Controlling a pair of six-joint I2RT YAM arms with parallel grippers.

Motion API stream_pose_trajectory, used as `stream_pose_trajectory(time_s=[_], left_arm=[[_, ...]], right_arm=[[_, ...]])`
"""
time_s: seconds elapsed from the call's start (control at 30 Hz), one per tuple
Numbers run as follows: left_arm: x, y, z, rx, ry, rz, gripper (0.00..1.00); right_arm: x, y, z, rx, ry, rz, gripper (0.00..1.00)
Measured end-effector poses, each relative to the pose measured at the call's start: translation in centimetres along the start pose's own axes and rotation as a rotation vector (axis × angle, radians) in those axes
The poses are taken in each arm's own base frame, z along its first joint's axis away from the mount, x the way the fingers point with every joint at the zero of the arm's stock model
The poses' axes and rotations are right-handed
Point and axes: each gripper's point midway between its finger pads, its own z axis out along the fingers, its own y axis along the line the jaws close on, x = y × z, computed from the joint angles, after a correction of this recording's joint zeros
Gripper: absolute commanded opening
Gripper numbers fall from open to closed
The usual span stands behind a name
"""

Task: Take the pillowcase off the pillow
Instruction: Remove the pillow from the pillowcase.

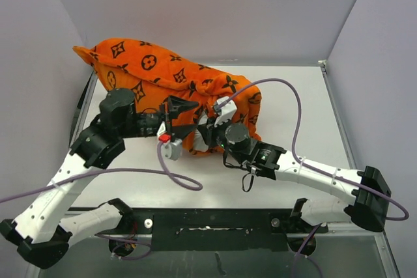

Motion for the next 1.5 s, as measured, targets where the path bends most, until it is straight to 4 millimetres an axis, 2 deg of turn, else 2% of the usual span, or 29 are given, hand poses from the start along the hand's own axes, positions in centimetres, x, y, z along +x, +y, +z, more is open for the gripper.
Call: stream_pose_trajectory(time_s=[0.1,0.2,0.3,0.37,0.43,0.47,0.53,0.57,0.6,0.67,0.73,0.8,0.87,0.9,1.07,1.1,1.13,1.23,1.3,1.4,1.5], left_arm=[[3.2,-0.9,1.6,0.04,0.074,-0.058,0.7],[6.7,-1.7,3.2,0.095,0.162,-0.154,0.73],[9.8,-1.1,4.2,0.12,0.237,-0.26,0.78],[11.1,-0.4,4.5,0.127,0.272,-0.317,0.78],[11.9,-0.1,4.9,0.142,0.298,-0.372,0.67],[12.1,-0.3,5.1,0.155,0.305,-0.393,0.56],[12.4,-1.3,5.8,0.196,0.323,-0.445,0.19],[12.6,-1.8,6.1,0.209,0.332,-0.471,0.05],[12.8,-2.3,6.4,0.225,0.341,-0.5,0.0],[13.2,-2.9,7.0,0.232,0.355,-0.547,0.0],[13.2,-2.6,7.4,0.213,0.357,-0.591,0.0],[12.9,-1.5,7.5,0.178,0.356,-0.622,0.0],[12.2,0.8,7.8,0.122,0.348,-0.658,0.0],[11.9,2.2,8.1,0.093,0.342,-0.677,0.0],[10.1,12.8,11.0,-0.11,0.234,-0.752,0.0],[9.6,14.8,11.2,-0.155,0.194,-0.748,0.0],[9.0,15.8,11.2,-0.177,0.167,-0.748,0.0],[7.4,17.1,10.4,-0.204,0.106,-0.779,0.0],[7.1,17.1,9.8,-0.212,0.079,-0.806,0.0],[7.6,16.5,7.9,-0.223,0.063,-0.871,0.0],[8.9,17.3,5.3,-0.283,0.059,-0.927,0.0]], right_arm=[[1.6,-1.0,-1.3,0.007,0.011,0.037,0.0],[3.1,-2.2,-3.1,0.017,0.014,0.084,0.0],[3.8,-3.1,-4.7,0.024,-0.002,0.131,0.0],[4.4,-3.7,-5.5,0.031,-0.006,0.154,0.0],[4.7,-4.0,-5.9,0.035,-0.008,0.169,0.0],[4.8,-4.0,-6.0,0.036,-0.008,0.175,0.0],[4.7,-4.1,-6.1,0.04,-0.009,0.18,0.01],[4.7,-4.2,-6.2,0.041,-0.009,0.181,0.04],[4.7,-4.2,-6.3,0.043,-0.008,0.18,0.11],[4.6,-4.5,-6.6,0.05,-0.009,0.178,0.25],[4.1,-5.2,-7.1,0.061,-0.017,0.183,0.4],[3.2,-5.8,-7.6,0.063,-0.039,0.195,0.63],[1.7,-7.0,-8.1,0.079,-0.079,0.217,0.75],[1.0,-7.5,-8.4,0.087,-0.099,0.222,0.79],[-3.2,-9.1,-9.8,0.125,-0.178,0.215,0.99],[-4.4,-9.4,-10.3,0.13,-0.206,0.211,0.98],[-5.8,-9.5,-11.0,0.131,-0.241,0.213,0.98],[-8.9,-9.6,-13.7,0.119,-0.328,0.21,0.98],[-10.0,-9.8,-15.7,0.119,-0.365,0.207,0.98],[-10.4,-10.8,-18.4,0.15,-0.401,0.205,0.98],[-9.8,-12.1,-19.7,0.209,-0.399,0.18,0.98]])
